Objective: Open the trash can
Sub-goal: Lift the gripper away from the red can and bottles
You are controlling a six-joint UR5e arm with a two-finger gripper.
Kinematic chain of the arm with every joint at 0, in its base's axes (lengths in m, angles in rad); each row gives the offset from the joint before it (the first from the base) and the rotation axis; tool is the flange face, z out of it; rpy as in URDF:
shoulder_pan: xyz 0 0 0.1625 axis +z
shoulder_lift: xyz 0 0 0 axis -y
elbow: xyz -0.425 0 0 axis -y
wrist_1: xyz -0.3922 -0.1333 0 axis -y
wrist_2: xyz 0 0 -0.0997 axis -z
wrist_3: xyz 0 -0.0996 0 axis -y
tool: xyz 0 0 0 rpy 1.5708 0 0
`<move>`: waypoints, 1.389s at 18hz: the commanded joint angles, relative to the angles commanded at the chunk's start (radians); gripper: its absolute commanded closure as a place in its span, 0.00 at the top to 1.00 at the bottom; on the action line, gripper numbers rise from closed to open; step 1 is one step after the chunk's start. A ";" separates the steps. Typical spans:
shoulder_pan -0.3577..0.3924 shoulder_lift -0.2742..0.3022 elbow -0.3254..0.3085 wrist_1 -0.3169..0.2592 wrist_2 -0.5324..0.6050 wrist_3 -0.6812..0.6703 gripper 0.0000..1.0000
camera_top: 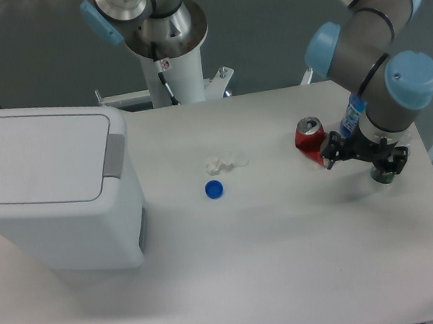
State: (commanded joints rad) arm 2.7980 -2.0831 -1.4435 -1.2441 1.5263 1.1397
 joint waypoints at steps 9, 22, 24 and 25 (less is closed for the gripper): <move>-0.012 0.006 -0.024 0.026 0.000 -0.031 1.00; -0.077 0.110 -0.101 0.049 0.078 -0.213 0.99; -0.104 0.120 -0.101 0.051 0.057 -0.283 0.87; -0.113 0.123 -0.101 0.051 0.035 -0.314 0.73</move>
State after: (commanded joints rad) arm 2.6846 -1.9605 -1.5447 -1.1934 1.5618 0.8256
